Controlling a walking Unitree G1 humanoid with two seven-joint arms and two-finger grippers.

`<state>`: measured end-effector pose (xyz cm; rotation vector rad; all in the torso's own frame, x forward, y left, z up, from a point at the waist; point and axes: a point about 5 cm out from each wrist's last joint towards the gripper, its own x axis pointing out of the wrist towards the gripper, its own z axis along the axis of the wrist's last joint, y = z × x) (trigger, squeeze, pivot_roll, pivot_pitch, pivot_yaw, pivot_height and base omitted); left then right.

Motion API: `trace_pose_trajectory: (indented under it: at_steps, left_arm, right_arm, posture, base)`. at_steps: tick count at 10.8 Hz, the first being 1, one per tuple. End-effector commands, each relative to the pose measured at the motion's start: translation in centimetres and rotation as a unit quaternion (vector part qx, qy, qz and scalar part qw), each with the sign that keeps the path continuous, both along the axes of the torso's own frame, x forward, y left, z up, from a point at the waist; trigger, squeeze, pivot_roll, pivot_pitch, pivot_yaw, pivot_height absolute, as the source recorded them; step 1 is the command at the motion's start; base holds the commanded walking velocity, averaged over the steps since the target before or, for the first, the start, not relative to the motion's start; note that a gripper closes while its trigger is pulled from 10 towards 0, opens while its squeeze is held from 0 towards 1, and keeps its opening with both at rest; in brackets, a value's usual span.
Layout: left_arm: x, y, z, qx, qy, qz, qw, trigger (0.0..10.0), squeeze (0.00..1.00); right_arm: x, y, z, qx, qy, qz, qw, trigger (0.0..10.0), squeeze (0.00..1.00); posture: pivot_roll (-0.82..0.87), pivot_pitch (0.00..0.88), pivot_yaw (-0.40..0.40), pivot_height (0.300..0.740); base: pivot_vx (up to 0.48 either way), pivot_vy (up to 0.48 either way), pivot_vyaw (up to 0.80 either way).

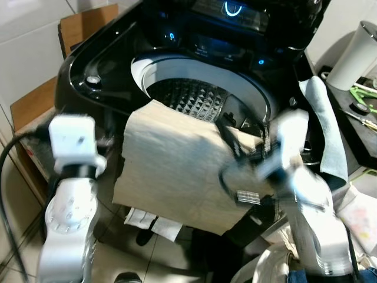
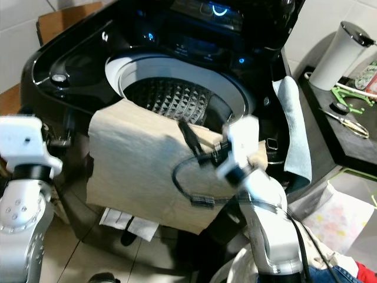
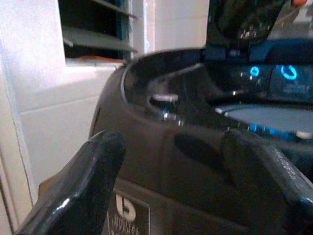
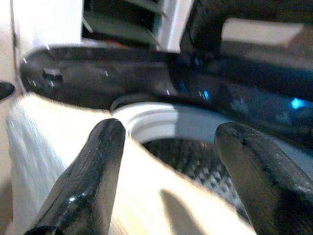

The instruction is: Clothes washing

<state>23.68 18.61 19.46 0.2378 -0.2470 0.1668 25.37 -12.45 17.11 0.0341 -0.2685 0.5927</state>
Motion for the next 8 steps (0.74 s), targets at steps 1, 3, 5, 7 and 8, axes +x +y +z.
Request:
trace_pose_trajectory:
  at_steps: [1, 3, 5, 7, 8]
  left_arm:
    - [-0.4, -0.4, 0.0, 0.011, -0.007, -0.020, 1.000, 10.0, 0.00]
    - [-1.5, -0.3, -1.0, 0.029, 0.004, -0.022, 0.999, 10.0, 0.00]
    - [-2.1, -0.1, -3.4, 0.026, 0.040, -0.021, 0.999, 10.0, 0.00]
    - [-1.5, 0.2, -3.6, 0.019, 0.049, -0.012, 0.999, 10.0, 0.00]
    - [-0.7, -0.1, -3.2, 0.014, 0.047, -0.020, 0.999, 10.0, 0.00]
  right_arm:
    - [-0.4, -0.4, 0.3, -0.012, -0.017, -0.007, 1.000, 10.0, 0.00]
    - [-0.2, -0.9, -0.4, -0.019, -0.015, -0.034, 0.999, 10.0, 0.00]
    - [0.6, -2.2, -1.7, -0.016, 0.008, -0.104, 0.994, 10.0, 0.00]
    - [1.2, -1.7, -1.8, -0.026, 0.004, -0.116, 0.993, 10.0, 0.00]
    - [1.8, -1.1, -1.8, -0.026, 0.006, -0.111, 0.993, 10.0, 0.00]
  posture:
    - [0.21, 0.000, -0.155, 0.740]
    - [0.21, 0.000, -0.152, 0.740]
    - [0.21, 0.000, -0.149, 0.740]
    - [0.21, 0.000, -0.145, 0.740]
    - [0.21, 0.000, -0.140, 0.740]
  base:
    - [0.000, 0.000, 0.00]
    - [0.000, 0.000, 0.00]
    - [0.000, 0.000, 0.00]
    - [0.000, 0.000, 0.00]
    - [0.000, 0.000, 0.00]
